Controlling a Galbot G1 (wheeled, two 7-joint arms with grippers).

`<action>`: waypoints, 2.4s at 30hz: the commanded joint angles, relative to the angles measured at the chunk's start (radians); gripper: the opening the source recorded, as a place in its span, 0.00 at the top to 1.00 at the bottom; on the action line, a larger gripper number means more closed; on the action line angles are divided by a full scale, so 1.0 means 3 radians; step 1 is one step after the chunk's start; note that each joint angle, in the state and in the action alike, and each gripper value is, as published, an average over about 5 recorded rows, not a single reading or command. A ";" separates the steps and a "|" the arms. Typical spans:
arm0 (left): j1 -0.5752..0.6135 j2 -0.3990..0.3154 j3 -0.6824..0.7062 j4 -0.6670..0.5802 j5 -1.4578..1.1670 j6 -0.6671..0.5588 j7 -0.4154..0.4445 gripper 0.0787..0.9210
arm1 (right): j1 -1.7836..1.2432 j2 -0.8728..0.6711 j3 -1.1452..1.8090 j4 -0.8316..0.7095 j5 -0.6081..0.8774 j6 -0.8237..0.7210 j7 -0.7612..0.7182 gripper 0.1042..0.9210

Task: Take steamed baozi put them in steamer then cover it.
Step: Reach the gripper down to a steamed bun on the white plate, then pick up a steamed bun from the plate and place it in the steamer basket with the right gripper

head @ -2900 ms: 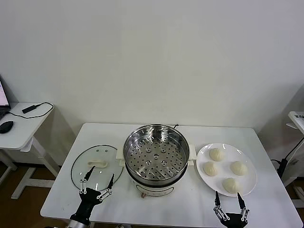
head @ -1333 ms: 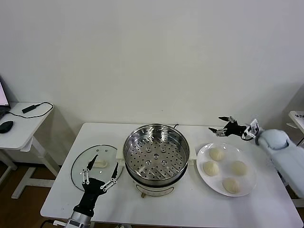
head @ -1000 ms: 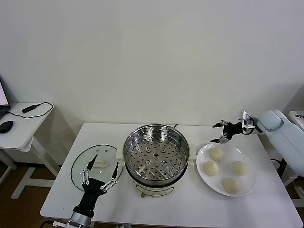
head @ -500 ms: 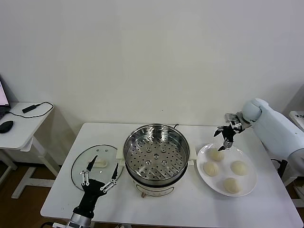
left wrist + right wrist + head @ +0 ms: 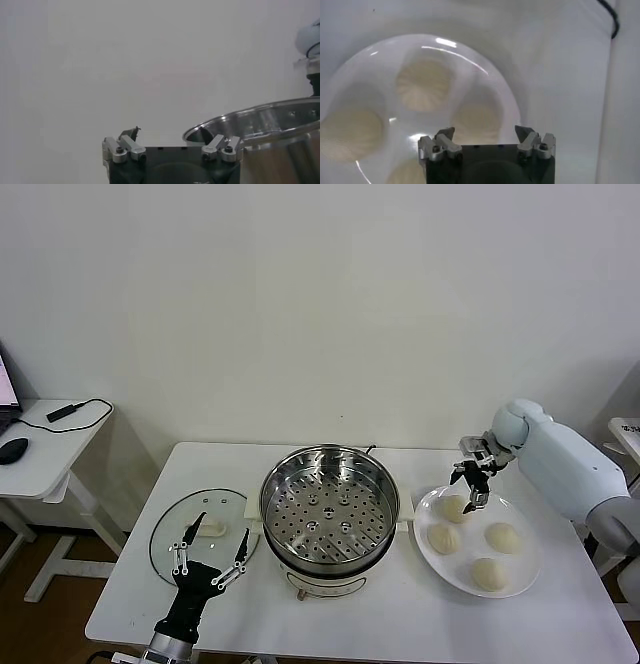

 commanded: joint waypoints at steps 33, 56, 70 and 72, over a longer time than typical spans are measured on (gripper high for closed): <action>-0.0040 0.0018 0.0021 -0.0017 -0.0003 -0.0020 -0.0010 0.12 | 0.1538 -0.0081 -0.1242 0.1122 0.0677 0.1041 0.0150 0.29; -0.0013 0.0043 0.0008 -0.0028 -0.0003 -0.0047 -0.0036 0.12 | 0.1433 0.1221 -0.1649 0.1361 0.0238 0.1677 0.0171 0.33; -0.0006 0.0052 0.0001 -0.0025 -0.0005 -0.0078 -0.0049 0.12 | 0.1108 0.1270 -0.1574 0.1109 -0.0088 0.1667 0.0171 0.34; -0.0007 0.0052 -0.0002 -0.0021 -0.0005 -0.0080 -0.0049 0.12 | 0.1081 0.1274 -0.1560 0.1087 -0.0109 0.1669 0.0173 0.34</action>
